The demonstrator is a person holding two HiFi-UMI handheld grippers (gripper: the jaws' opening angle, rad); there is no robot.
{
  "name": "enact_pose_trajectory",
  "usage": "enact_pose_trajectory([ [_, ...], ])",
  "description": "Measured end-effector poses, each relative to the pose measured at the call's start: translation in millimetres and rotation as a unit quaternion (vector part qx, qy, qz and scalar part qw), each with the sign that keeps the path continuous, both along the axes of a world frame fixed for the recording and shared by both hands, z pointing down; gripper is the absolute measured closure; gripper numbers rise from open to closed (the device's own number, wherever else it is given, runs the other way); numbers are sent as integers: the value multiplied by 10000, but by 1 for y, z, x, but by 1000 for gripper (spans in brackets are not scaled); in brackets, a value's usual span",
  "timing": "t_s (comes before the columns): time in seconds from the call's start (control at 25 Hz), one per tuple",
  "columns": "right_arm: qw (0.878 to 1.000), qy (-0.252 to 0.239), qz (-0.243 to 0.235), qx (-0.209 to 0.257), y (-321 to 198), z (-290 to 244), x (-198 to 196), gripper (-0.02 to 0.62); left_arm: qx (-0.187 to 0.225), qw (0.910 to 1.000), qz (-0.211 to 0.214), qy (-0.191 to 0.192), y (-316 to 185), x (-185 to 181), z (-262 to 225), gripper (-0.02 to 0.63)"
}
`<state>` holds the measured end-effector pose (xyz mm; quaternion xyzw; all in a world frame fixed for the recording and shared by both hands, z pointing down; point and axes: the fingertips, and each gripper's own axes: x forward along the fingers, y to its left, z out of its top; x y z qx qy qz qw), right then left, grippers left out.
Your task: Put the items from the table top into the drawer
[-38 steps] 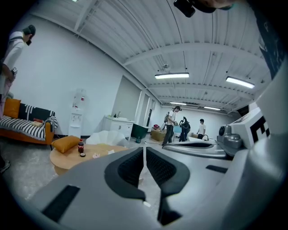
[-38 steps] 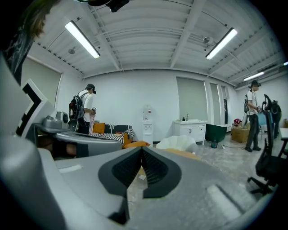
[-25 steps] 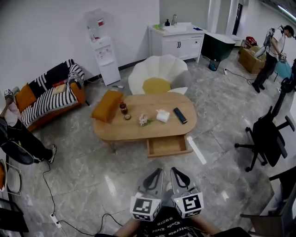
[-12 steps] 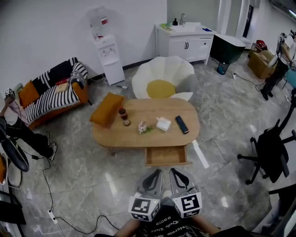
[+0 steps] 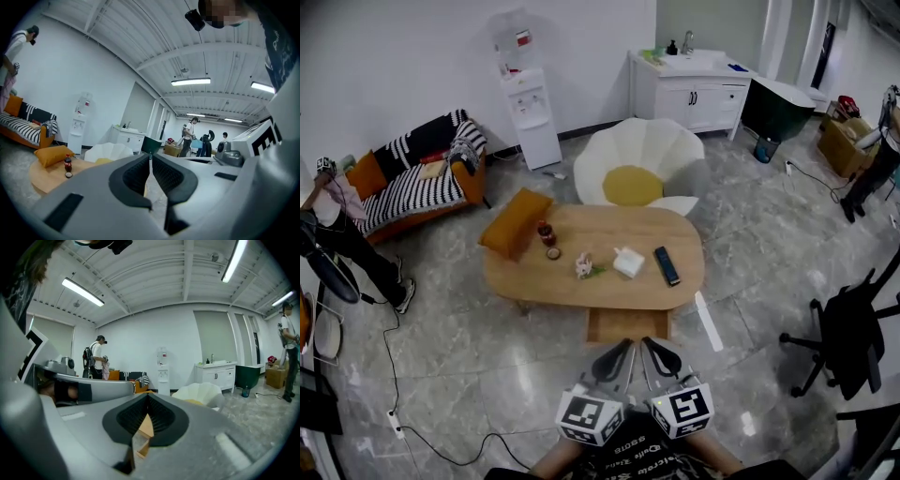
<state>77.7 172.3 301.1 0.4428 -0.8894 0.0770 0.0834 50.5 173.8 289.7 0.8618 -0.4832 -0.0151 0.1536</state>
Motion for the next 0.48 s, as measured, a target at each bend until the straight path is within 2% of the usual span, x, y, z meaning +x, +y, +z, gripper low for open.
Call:
enact_pose_trajectory([
  [0.24,9997,-190,-171,-44,-12,-3,5,595,-93,9998,-177,-95,-13,2,2,578],
  [0.48,9995,-277,-160,-18,-17,-5,5,595,-94,9998,-91,-136,-19,7,3,578],
])
